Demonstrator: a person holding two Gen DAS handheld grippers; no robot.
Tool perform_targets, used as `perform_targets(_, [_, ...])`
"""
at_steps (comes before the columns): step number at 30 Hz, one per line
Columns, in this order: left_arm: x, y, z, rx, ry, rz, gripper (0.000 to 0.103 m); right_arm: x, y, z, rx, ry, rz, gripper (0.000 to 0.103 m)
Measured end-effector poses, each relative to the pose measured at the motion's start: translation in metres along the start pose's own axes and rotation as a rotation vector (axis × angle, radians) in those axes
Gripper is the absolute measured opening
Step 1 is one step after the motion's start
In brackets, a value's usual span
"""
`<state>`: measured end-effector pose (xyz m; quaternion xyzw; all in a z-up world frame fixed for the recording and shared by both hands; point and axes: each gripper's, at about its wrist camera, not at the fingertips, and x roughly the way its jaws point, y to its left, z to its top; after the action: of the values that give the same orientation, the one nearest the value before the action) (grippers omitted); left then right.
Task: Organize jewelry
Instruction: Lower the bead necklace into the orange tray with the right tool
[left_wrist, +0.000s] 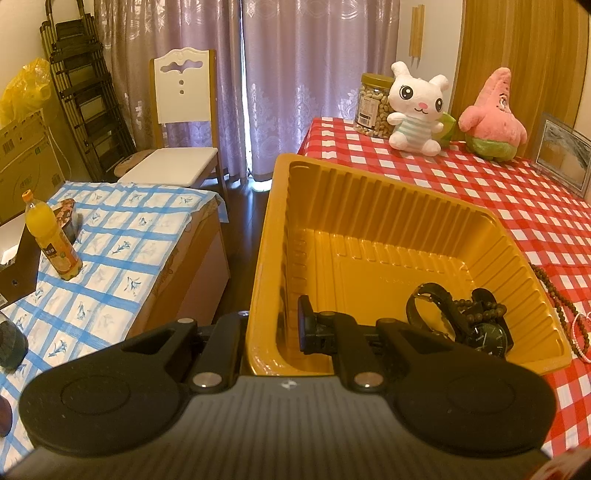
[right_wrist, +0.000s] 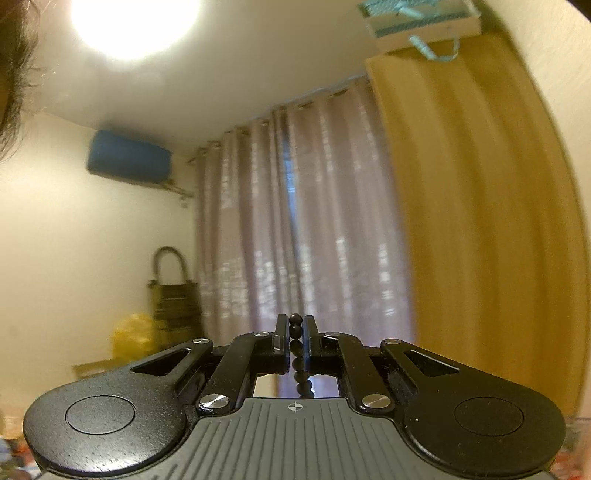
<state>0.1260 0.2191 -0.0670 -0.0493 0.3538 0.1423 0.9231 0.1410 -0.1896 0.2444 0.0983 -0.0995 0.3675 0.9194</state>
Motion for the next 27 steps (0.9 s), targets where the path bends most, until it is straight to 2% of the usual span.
perform_targets(7, [-0.002,0.000,-0.001,-0.006,-0.002,-0.008,0.010,0.051,0.019,-0.013,0.087,0.065,0.137,0.006])
perform_targets(13, [-0.003,0.000,0.000,-0.017,0.001,-0.005,0.010,0.089,0.034,-0.058,0.178,0.202,0.201,0.006])
perform_targets(18, [-0.004,0.000,0.001,-0.022,0.005,-0.010,0.010,0.119,0.042,-0.108,0.244,0.359,0.207,0.006])
perform_targets(27, [-0.004,0.002,0.002,-0.022,0.008,-0.011,0.010,0.145,0.038,-0.213,0.332,0.633,0.147,0.006])
